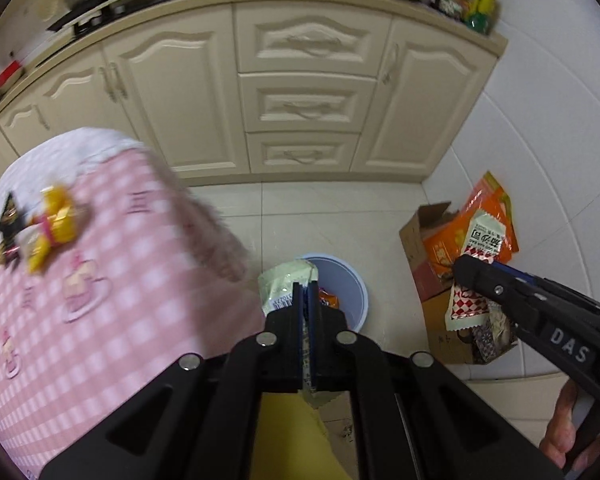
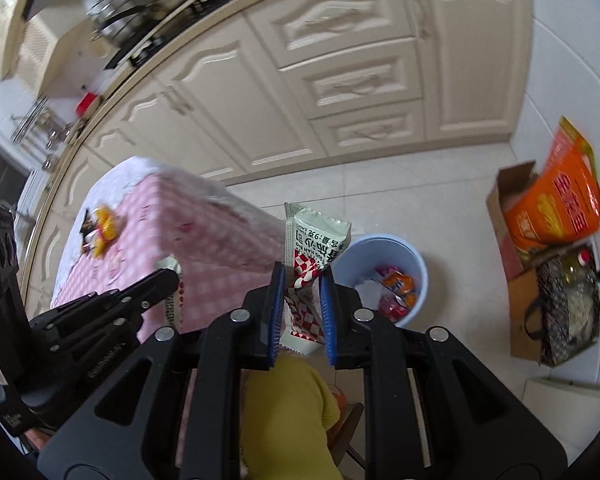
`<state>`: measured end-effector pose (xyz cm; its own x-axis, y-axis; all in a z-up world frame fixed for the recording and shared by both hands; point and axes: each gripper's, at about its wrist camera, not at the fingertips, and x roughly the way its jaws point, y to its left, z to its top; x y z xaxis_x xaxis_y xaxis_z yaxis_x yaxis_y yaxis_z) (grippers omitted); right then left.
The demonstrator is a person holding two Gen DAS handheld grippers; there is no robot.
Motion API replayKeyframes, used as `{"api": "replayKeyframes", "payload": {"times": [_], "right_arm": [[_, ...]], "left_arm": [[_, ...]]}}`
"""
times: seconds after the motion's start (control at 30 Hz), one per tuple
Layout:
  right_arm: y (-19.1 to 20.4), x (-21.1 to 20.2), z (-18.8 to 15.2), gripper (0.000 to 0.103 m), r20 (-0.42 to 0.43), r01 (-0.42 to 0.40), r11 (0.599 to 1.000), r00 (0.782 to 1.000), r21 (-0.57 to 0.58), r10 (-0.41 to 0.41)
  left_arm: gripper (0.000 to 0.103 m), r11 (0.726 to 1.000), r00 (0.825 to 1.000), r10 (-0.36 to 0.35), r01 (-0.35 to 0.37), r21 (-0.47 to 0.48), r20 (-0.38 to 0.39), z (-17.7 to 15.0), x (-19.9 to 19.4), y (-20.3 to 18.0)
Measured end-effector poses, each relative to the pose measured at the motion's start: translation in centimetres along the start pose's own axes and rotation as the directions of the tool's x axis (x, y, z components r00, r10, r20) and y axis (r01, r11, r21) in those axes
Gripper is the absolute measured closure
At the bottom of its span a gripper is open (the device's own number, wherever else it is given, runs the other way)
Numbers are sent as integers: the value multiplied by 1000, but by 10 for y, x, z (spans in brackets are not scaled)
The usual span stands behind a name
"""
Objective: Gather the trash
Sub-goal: 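Carry the wrapper and green-label packet with both grippers over the blue bin, then open both grippers over the blue bin to drop the items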
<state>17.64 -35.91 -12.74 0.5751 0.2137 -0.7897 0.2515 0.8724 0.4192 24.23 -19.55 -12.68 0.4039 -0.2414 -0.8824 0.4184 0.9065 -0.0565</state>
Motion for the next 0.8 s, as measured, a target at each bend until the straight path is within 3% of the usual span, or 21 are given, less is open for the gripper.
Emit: {"api": "replayKeyframes", "payload": {"times": [0.27, 0.37, 0.57, 0.77, 0.8], "right_arm": [[-38, 20, 11, 86, -37, 19, 999, 999, 47, -17], [-45, 29, 16, 85, -52, 17, 999, 999, 50, -14], [-43, 53, 27, 85, -89, 8, 999, 996, 42, -4], [-30, 68, 37, 83, -129, -35, 998, 991, 46, 41], [-28, 68, 38, 74, -126, -32, 999, 991, 42, 37]], "left_arm": [[98, 1000, 998, -19, 19, -10, -64, 21, 48, -31], [70, 999, 997, -5, 2, -36, -80, 28, 62, -29], [70, 996, 993, 26, -36, -82, -118, 31, 73, -8], [70, 993, 994, 37, -49, -105, -106, 33, 65, 6], [70, 993, 994, 38, -49, -106, -103, 34, 64, 8]]}}
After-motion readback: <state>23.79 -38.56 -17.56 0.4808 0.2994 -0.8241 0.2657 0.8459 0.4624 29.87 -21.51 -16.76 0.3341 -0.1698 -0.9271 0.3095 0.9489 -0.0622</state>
